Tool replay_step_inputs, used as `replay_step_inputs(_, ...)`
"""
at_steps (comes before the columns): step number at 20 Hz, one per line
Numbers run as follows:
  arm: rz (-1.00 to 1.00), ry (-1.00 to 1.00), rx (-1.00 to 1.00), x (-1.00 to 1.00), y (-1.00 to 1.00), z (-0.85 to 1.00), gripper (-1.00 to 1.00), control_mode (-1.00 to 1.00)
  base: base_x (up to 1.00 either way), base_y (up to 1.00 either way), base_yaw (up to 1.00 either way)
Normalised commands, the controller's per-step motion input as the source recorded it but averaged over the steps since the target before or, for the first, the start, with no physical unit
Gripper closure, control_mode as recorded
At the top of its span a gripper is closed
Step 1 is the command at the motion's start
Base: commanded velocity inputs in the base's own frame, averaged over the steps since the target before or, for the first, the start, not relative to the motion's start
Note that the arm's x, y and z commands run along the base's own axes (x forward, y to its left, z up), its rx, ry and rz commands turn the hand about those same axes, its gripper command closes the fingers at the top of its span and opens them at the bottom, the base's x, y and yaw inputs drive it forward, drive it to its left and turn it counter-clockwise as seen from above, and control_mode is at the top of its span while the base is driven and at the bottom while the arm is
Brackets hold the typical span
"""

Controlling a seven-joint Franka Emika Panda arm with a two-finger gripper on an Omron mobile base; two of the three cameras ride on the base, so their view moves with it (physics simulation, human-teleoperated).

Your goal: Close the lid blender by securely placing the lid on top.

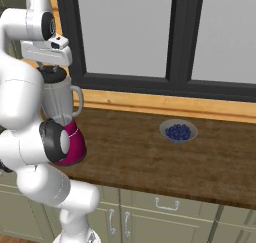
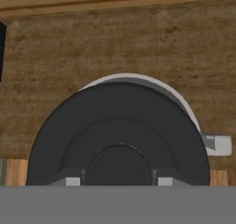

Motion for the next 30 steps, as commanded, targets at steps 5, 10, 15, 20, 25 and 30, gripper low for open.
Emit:
replay_step_inputs(5,0.0,0.0,0.0,0.0,0.0,-0.05,1.0,-1.0,0.0,0.0,0.0)
replay_step_inputs(10,0.0,0.0,0.0,0.0,0.0,-0.19,1.0,-1.0,0.0,0.0,0.0)
replay_step_inputs(15,0.0,0.0,0.0,0.0,0.0,-0.23,1.0,-1.0,0.0,0.0,0.0)
replay_step_inputs(20,0.0,0.0,0.0,0.0,0.0,-0.3,1.0,-1.0,0.0,0.0,0.0)
replay_step_inputs(25,0.0,-0.1,0.0,-0.01,0.0,-0.21,1.0,-1.0,0.0,0.0,0.0)
replay_step_inputs(30,0.0,-0.26,0.0,-0.05,0.0,-0.01,1.0,-1.0,0.0,0.0,0.0)
